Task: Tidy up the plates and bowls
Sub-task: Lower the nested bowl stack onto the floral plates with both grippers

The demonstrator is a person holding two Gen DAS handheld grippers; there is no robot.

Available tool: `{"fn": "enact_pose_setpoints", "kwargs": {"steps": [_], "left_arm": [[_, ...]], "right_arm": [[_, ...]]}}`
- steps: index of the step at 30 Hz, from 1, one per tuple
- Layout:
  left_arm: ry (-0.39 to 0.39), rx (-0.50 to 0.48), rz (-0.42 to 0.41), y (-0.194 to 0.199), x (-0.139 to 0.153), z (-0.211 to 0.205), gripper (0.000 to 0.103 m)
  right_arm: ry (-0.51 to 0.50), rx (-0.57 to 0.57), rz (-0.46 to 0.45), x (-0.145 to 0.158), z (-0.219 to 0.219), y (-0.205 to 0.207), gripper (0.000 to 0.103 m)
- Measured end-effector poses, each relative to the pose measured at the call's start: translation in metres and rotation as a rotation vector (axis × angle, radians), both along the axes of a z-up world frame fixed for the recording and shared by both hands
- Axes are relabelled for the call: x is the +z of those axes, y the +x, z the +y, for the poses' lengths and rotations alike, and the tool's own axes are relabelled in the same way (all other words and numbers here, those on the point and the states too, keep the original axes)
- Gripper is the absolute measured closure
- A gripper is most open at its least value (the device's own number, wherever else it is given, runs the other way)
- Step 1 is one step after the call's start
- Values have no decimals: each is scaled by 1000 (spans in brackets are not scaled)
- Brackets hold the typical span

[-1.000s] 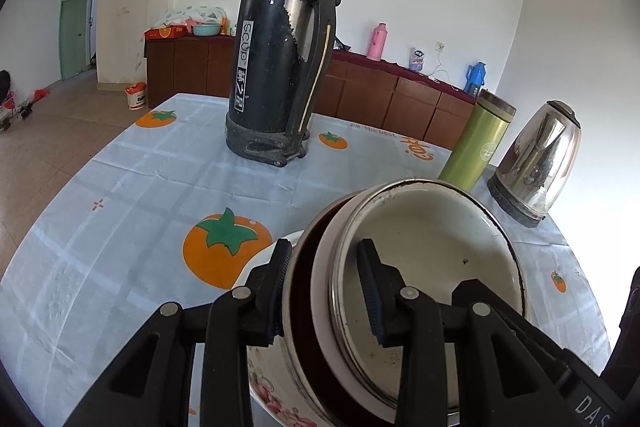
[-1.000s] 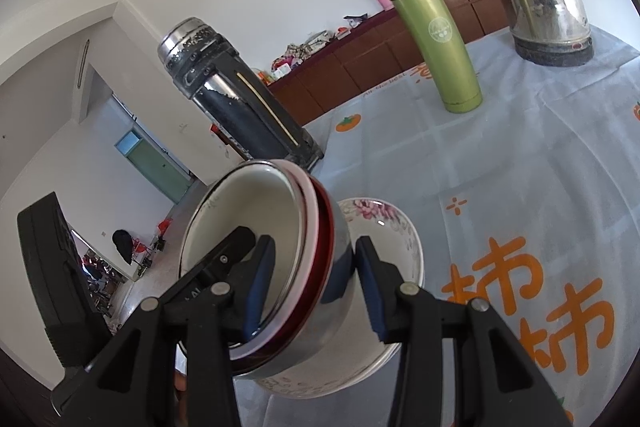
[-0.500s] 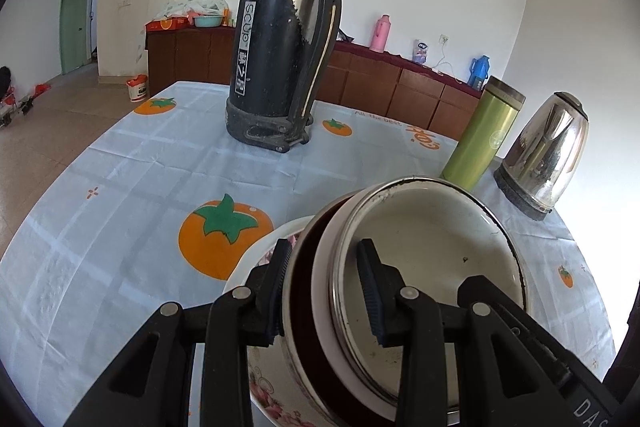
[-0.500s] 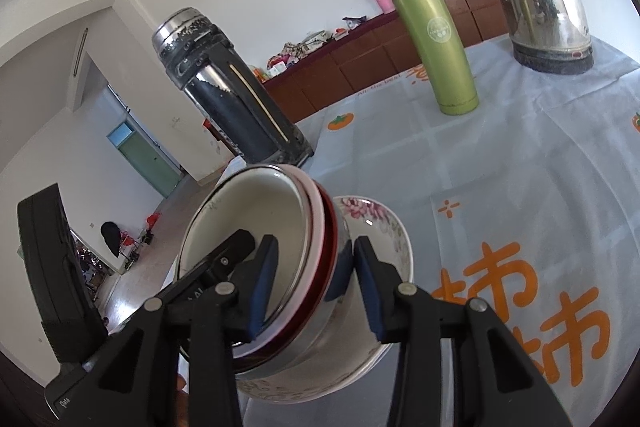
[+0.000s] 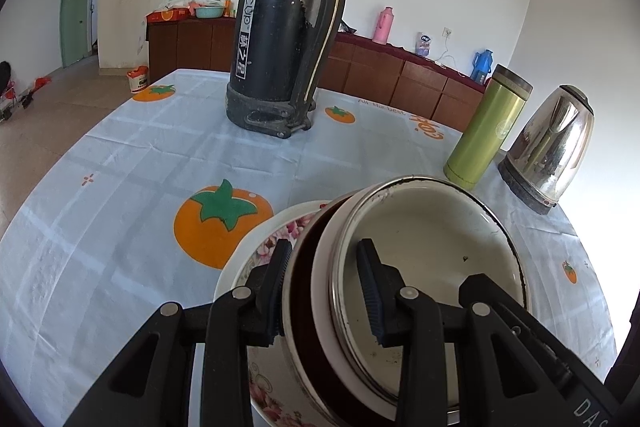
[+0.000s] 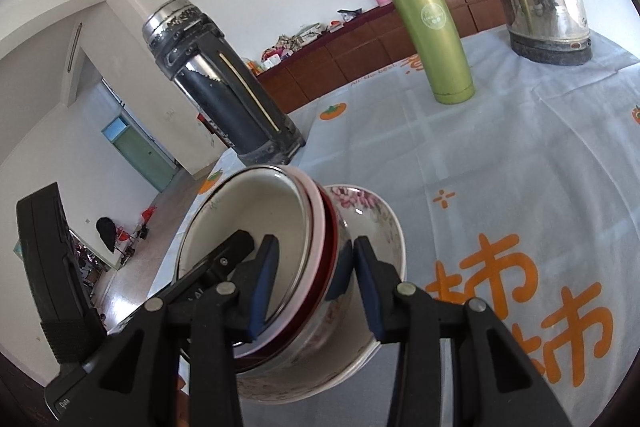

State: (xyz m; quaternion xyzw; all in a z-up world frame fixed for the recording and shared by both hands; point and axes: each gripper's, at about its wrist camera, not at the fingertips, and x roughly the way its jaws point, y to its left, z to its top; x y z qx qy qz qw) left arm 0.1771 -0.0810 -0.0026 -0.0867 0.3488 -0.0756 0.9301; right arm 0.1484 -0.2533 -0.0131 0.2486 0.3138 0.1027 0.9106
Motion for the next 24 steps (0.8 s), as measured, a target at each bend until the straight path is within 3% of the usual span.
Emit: {"fn": "enact_pose_setpoints", "kwargs": {"steps": [24], "left_arm": [[2,-12,-11,-6,-3,5,64]], "right_arm": [[-64,33,-42,1,8,-6,63]]}}
